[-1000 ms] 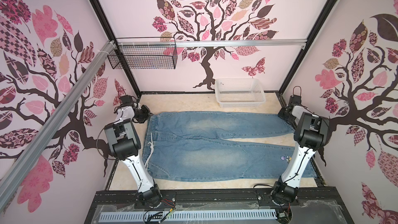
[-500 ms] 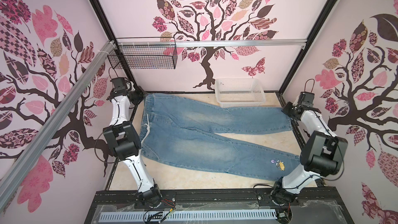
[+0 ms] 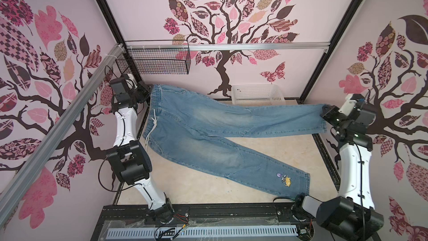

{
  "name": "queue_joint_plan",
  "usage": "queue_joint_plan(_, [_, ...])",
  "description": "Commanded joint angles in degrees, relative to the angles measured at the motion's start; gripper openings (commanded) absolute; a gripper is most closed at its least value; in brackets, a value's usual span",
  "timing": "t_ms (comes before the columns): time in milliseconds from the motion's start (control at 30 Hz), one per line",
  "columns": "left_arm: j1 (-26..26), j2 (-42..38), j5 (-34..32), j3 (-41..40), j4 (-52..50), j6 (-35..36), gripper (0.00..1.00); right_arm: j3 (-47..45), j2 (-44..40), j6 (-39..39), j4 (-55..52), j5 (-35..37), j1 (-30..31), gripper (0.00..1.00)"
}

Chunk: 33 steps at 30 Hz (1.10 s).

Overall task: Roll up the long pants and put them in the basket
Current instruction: Fold the long pant at the center of the board.

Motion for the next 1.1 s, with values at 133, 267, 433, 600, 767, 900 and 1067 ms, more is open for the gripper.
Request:
queue_joint_plan(133, [2.0,6.7,3.5,4.7,20.0,-14.8,0.00,-0.9,5.0,5.5,5.7,-9.4,-5.8,0.00])
queue_joint_plan(267, [0.8,9.8,1.7,3.8,33.1,-21.2,0.00,-1.8,6.5,7.3,8.4,-10.8,-7.4,0.00])
queue_joint_plan(433, [1.1,19.1,0.6,4.0,58.7,-40.4,0.00,-6.0,5.0,8.5,9.9,-13.2,-8.5,0.00])
queue_joint_plan(600, [2.9,17.2,1.6,-9.5,71.3,-43.1,0.00,-14.2,-2.8,9.4,10.3,-12.0,-8.6,0.00])
queue_joint_plan(767, [4.4,13.2,5.4,-22.1,79.2,-41.2,0.00,-26.0,-13.7,13.7,10.7,-11.9,-9.3,0.00])
queue_joint_plan(900, [5.7,9.9,7.4,-29.1,80.7,-39.2,0.00,-33.9,-21.3,14.2,8.1,-10.6,-10.0,0.00])
queue_joint_plan(1067, [9.3,5.1,8.0,-36.9,81.6,-38.4,0.00,-38.0,-28.9,14.2,3.2,-8.8,-9.9,0.00])
